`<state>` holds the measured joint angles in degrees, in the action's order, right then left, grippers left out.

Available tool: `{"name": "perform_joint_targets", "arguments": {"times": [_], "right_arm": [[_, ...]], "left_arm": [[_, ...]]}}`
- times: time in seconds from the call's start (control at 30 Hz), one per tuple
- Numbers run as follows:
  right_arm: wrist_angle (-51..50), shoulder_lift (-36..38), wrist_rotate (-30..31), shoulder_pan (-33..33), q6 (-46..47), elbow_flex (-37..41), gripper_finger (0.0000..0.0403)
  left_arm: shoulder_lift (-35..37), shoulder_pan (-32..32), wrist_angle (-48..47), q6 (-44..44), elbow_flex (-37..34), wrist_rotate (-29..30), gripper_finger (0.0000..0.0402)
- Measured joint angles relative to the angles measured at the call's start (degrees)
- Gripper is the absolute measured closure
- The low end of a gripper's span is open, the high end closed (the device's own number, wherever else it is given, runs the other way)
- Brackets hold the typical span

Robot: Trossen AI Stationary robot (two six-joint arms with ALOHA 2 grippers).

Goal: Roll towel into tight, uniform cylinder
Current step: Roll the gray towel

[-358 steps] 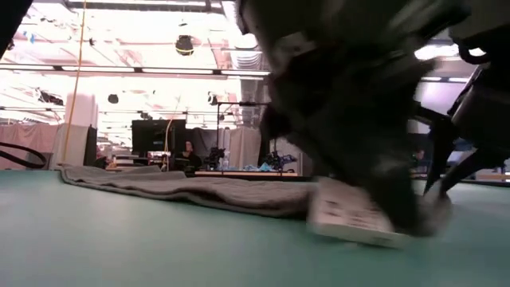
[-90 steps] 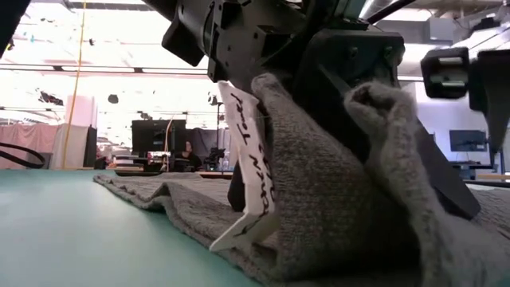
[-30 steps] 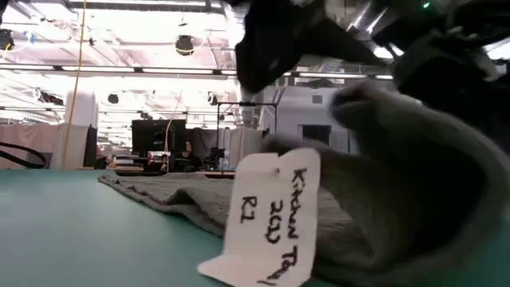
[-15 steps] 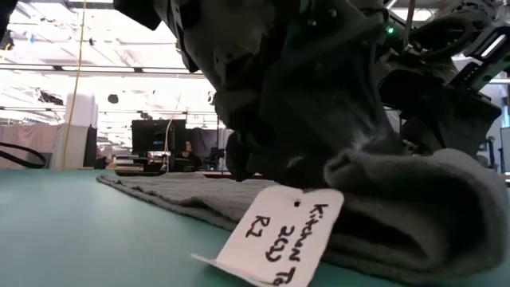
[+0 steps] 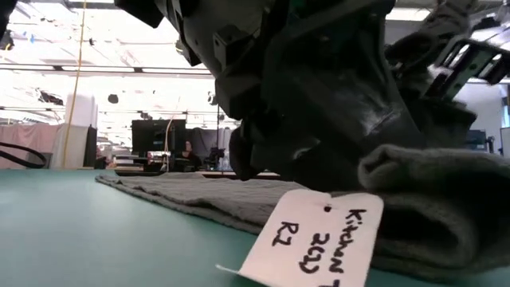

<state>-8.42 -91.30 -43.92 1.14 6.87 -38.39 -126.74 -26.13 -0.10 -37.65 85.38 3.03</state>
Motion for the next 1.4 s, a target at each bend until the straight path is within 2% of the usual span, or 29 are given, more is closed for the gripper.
{"name": "perform_joint_targets", "arguments": {"times": [0.17, 0.33, 0.5, 0.77, 1.03, 1.17, 1.33, 1.4], "right_arm": [[-8.00, -7.48, -1.28, -0.57, -2.81, -5.43, 0.0380], [-13.07, -11.02, -1.44, -0.54, -3.54, -9.69, 0.0380], [-14.32, -10.91, -0.56, -0.73, -3.95, -11.01, 0.0379], [-15.29, -10.85, -0.54, -1.60, -3.48, -11.02, 0.0379], [-15.30, -10.81, -0.56, -2.09, -2.09, -11.00, 0.0379], [-15.23, -10.79, -0.12, -2.07, -0.98, -11.00, 0.0379], [-15.14, -10.76, 0.24, -2.05, -0.69, -11.00, 0.0379], [-15.15, -10.75, 0.28, -2.05, -0.67, -11.00, 0.0379]], "left_arm": [[0.00, -0.84, 0.32, -0.66, 0.00, 2.13, 0.0281], [0.00, -1.25, 0.05, -0.79, 0.00, 1.20, 0.0281], [1.61, -1.11, -3.63, -0.08, 0.00, -1.14, 0.0281], [6.42, -1.03, -5.58, 4.10, 0.00, 2.41, 0.0281], [7.76, -1.36, -3.26, -4.82, 0.00, 5.25, 0.0274], [7.74, -2.31, -3.68, -7.89, 0.02, 10.79, 0.0255], [7.66, -2.86, -1.73, -8.61, 0.02, 12.85, 0.0236], [6.20, -3.19, 2.23, -7.99, 0.04, 13.20, 0.0236]]}}
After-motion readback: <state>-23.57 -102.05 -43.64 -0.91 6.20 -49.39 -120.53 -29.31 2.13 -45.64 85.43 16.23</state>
